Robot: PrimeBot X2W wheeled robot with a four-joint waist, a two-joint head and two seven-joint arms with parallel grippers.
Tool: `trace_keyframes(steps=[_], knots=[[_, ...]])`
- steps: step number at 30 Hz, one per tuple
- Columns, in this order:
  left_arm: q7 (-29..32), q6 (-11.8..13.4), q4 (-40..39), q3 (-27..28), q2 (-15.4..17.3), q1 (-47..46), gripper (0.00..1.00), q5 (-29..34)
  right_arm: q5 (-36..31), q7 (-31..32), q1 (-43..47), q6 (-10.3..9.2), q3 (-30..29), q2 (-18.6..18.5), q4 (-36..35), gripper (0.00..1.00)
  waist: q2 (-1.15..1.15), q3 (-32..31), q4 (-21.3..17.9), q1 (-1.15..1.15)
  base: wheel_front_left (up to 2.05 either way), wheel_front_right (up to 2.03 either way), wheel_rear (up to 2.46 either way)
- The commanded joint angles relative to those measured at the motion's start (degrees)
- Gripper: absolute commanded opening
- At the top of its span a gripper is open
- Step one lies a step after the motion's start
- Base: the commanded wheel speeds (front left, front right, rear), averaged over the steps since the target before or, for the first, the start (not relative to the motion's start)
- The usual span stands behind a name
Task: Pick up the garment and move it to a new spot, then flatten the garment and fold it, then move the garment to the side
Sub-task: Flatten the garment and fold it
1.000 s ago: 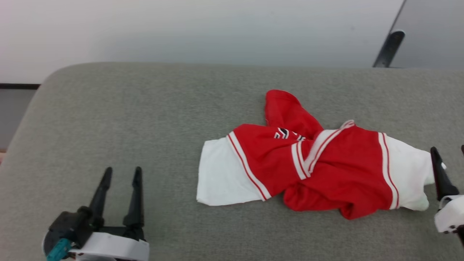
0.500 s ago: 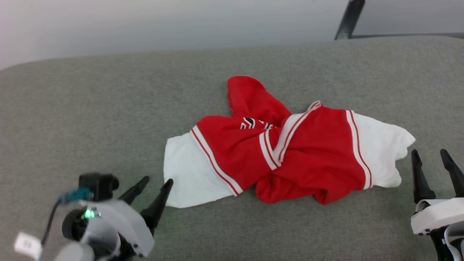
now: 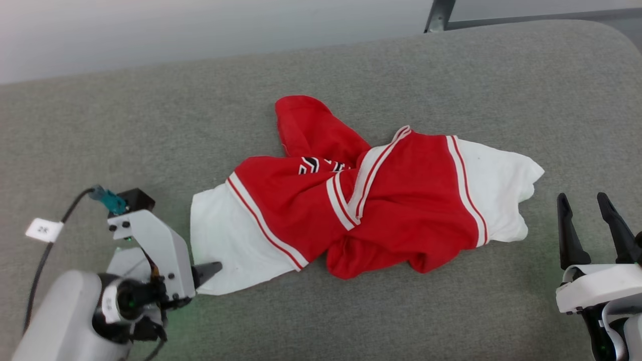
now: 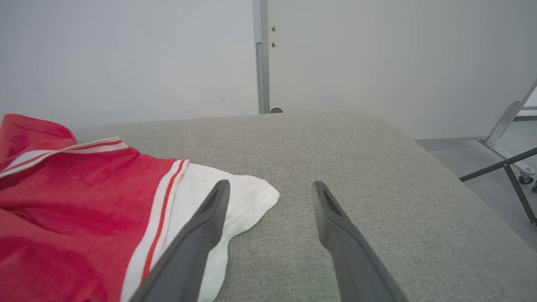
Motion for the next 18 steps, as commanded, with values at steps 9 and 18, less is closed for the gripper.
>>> trace_keyframes(steps=[9, 18], knots=[[8.33, 6.61, 8.31, -2.01, -1.8, -1.89, 0.01, -1.06, 0.78, -0.95, -0.39, -0.04, -0.13, 0.68, -0.02, 1.0, 0.0, 0.43, -1.72, 0.0, 0.0, 0.0, 0.0], [10.41, 9.99, 4.09, -0.06, -0.07, -4.33, 0.0, -1.34, 1.35, -1.29, -0.31, -0.04, -0.9, 0.52, -0.15, 1.0, 0.0, 1.31, -1.49, 0.0, 0.0, 0.0, 0.0]])
